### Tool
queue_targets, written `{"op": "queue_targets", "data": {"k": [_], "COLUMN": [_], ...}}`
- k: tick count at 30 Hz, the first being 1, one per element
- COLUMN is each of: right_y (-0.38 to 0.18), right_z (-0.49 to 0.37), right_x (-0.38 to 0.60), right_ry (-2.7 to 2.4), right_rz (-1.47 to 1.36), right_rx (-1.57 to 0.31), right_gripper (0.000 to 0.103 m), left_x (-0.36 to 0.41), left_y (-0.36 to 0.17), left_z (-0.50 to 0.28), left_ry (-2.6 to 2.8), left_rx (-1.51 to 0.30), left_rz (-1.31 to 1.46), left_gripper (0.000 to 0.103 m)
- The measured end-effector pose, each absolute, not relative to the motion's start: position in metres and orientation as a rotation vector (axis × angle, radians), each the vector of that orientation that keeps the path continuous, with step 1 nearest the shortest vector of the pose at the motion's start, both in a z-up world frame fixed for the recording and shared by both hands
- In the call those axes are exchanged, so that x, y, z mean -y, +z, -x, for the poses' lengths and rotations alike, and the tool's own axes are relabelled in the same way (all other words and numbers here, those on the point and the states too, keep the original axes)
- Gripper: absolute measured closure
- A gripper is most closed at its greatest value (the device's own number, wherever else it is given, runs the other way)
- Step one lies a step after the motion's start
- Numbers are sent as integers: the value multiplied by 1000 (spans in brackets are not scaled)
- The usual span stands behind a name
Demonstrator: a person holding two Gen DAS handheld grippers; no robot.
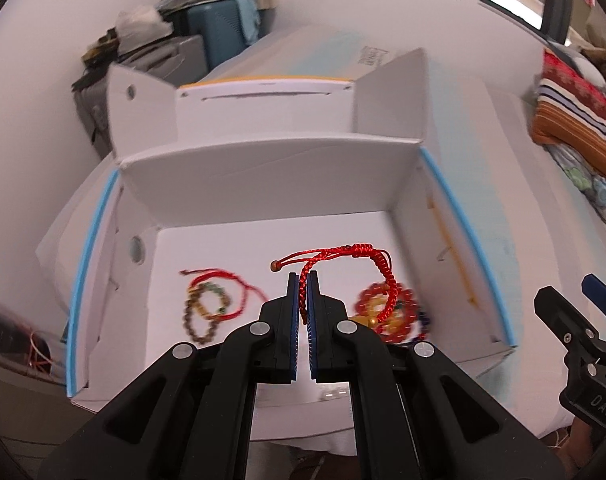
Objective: Organize jewelry
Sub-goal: 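Open the left tool to drop the red string bracelet into the box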
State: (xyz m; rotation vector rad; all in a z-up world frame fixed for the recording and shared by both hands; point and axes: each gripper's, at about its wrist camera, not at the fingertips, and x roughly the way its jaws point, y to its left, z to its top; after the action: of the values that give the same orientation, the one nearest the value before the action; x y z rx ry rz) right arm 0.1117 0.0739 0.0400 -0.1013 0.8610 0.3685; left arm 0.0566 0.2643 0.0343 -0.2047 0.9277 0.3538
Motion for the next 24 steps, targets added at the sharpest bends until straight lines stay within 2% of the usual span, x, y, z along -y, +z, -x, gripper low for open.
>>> {"op": "queue_targets", "data": {"k": [13, 18, 19, 21, 23, 24], "right_y": [17, 11, 11, 12, 17, 20], "right_z": [-108, -111, -111, -110, -107, -104], "right_x": [-128, -136, -136, -135, -133, -131], "right_ry": [414, 411, 412, 414, 420, 423], "right_rz": [163, 171, 170, 168, 162, 156], "right_rx": [-894, -908, -909, -905, -892, -885], "right_gripper": [8, 8, 8, 8, 8, 8], "left_x": [-314, -317, -318, -317, -315, -314], "left_y": [0, -7, -7, -5, 2, 6], "left_z": [-48, -50, -49, -47, -40, -37], "left_ry": [410, 425, 426, 432, 442, 445], "left_rx": [-987, -1005, -1001, -988, -956, -940], "left_rz": [258, 256, 257, 258, 253, 251], "left_gripper": [100, 94, 90, 75, 46, 39]}}
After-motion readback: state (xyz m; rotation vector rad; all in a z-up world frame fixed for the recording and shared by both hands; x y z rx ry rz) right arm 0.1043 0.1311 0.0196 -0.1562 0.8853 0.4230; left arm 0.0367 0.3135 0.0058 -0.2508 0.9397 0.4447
